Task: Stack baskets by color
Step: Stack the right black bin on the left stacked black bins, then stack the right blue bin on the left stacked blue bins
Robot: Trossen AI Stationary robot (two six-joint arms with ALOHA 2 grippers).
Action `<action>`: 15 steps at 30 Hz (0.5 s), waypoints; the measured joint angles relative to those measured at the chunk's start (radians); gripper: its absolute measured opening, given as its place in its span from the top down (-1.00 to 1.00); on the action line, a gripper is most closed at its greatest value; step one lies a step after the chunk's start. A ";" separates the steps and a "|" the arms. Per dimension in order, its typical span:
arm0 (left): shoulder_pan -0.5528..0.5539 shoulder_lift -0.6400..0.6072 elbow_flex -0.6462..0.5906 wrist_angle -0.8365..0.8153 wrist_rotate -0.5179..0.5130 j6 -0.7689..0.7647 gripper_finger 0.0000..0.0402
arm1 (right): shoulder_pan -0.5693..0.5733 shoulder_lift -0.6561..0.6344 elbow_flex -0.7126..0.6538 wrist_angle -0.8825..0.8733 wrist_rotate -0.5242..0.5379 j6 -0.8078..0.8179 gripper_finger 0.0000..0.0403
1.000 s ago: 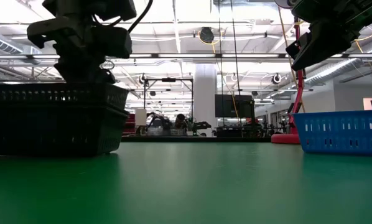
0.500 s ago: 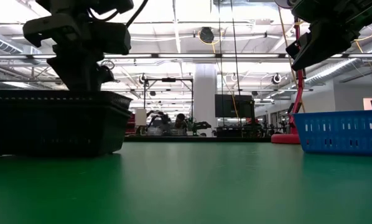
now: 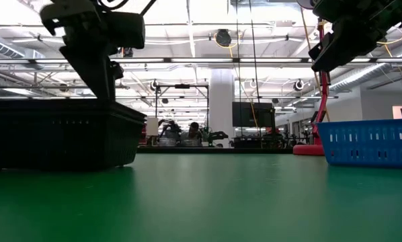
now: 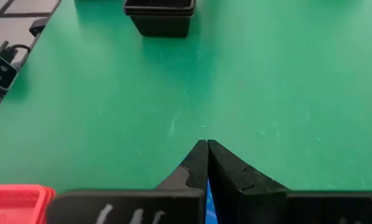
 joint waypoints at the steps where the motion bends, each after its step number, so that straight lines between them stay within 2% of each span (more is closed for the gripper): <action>1: -0.001 0.000 0.000 -0.002 -0.013 -0.002 0.06 | 0.000 0.000 0.000 0.003 0.000 0.001 0.99; 8: -0.038 -0.013 0.010 0.006 -0.077 -0.002 0.06 | 0.000 0.000 0.000 -0.003 0.003 0.028 0.99; 11: -0.055 -0.012 0.032 0.013 -0.163 -0.023 0.06 | 0.000 0.003 0.000 -0.015 0.003 0.072 0.99; 15: -0.079 -0.012 0.042 0.146 -0.285 0.011 0.06 | 0.028 0.004 0.000 -0.029 0.002 0.171 0.99</action>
